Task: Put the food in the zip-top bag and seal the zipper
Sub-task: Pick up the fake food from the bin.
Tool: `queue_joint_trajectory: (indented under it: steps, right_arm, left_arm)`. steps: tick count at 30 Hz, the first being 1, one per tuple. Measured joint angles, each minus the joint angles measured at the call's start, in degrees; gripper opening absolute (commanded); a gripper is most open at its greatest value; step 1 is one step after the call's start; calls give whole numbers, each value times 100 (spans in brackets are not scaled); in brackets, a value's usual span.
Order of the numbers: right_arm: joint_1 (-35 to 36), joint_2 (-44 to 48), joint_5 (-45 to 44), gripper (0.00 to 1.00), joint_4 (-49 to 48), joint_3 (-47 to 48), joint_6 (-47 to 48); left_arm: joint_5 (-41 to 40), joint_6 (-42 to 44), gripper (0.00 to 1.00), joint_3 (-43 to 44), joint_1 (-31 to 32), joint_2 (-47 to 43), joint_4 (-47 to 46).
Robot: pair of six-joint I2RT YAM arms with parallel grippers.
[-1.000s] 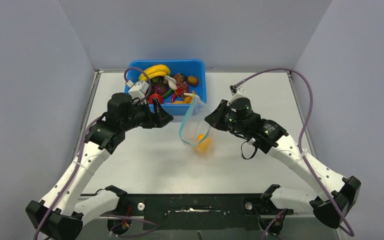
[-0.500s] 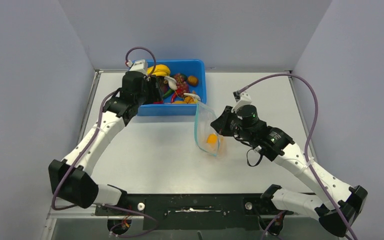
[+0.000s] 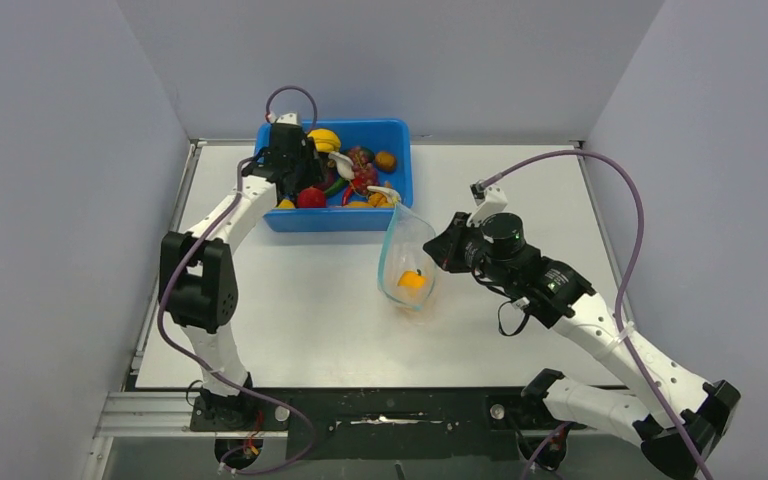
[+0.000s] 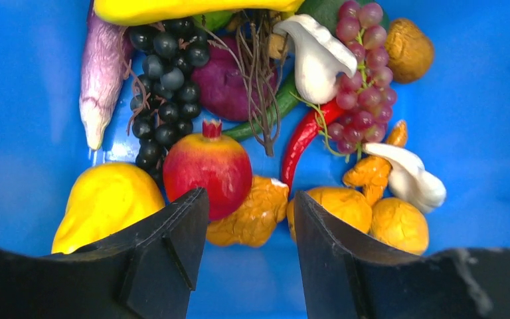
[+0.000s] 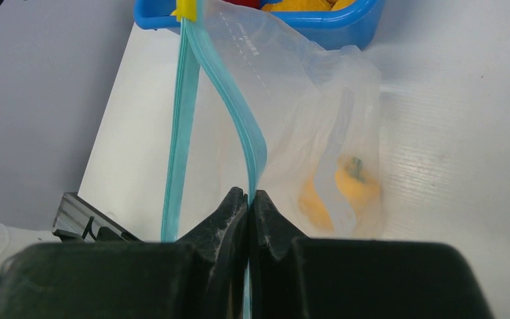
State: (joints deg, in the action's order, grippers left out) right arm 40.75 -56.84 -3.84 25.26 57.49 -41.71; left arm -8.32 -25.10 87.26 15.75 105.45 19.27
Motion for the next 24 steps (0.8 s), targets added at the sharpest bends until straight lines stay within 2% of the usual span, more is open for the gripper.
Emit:
queue_joint_trajectory:
  steps: [9, 21, 24]
  right_arm:
    - [-103, -2, 302, 0, -245, -223, 61]
    - [-175, -26, 459, 0, -378, -297, 66]
    - [-179, -81, 494, 0, -398, -297, 66]
  left_arm:
    - [63, -127, 48, 822, -125, 975, -289]
    - [258, -286, 48, 1290, -162, 1919, -404]
    - [262, -282, 42, 1307, -162, 2020, -407]
